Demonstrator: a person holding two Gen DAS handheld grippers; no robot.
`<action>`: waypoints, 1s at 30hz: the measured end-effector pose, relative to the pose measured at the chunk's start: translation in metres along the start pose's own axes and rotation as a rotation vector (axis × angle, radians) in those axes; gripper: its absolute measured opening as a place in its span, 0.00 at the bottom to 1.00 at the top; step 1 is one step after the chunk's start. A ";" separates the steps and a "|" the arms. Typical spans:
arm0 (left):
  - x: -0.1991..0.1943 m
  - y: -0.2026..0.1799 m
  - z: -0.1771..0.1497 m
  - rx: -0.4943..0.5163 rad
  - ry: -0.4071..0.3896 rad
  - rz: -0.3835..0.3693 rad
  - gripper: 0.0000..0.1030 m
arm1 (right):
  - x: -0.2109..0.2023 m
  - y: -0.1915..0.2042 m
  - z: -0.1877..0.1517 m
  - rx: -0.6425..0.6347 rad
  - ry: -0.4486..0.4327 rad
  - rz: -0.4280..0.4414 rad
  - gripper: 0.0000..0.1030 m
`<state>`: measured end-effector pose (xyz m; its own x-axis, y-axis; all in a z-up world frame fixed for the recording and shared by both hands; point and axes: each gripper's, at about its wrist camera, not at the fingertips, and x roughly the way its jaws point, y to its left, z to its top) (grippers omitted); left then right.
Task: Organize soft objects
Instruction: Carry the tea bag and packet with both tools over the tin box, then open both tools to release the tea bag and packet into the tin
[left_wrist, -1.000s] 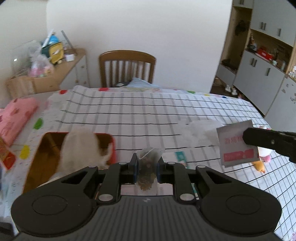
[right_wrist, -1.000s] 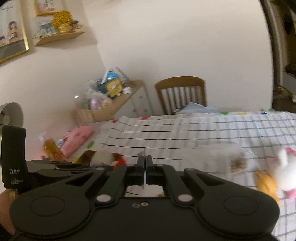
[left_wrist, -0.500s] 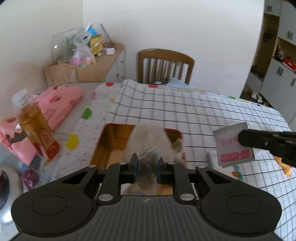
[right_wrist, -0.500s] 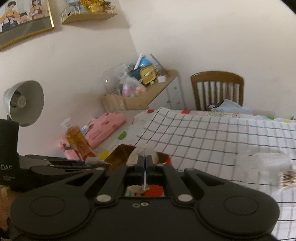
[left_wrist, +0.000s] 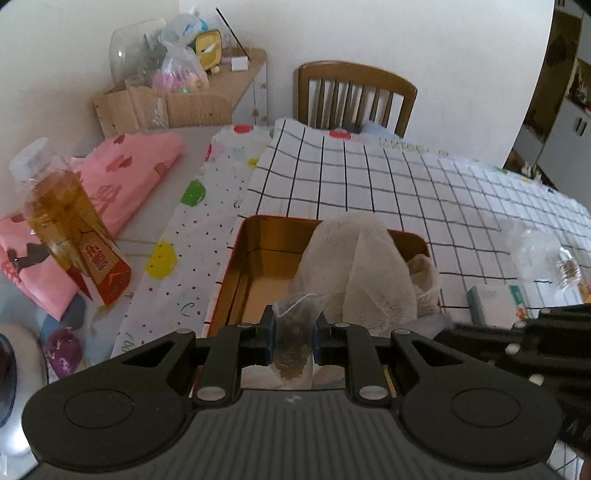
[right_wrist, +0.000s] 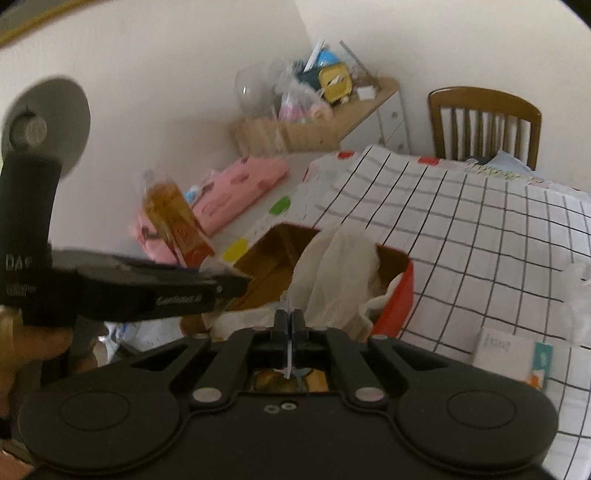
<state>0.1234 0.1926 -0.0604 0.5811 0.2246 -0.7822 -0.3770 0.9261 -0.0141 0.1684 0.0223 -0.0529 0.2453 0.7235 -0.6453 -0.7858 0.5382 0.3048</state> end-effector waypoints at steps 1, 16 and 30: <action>0.004 0.000 0.001 -0.001 0.007 0.003 0.18 | 0.004 0.000 -0.001 -0.008 0.012 0.004 0.01; 0.050 -0.002 0.008 0.001 0.110 -0.001 0.18 | 0.047 -0.010 -0.010 -0.049 0.126 -0.010 0.01; 0.056 -0.001 0.009 -0.003 0.119 -0.007 0.30 | 0.053 -0.007 -0.011 -0.119 0.168 -0.014 0.17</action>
<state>0.1628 0.2068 -0.0986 0.4942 0.1804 -0.8504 -0.3753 0.9267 -0.0215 0.1804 0.0524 -0.0964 0.1661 0.6284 -0.7599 -0.8469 0.4856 0.2166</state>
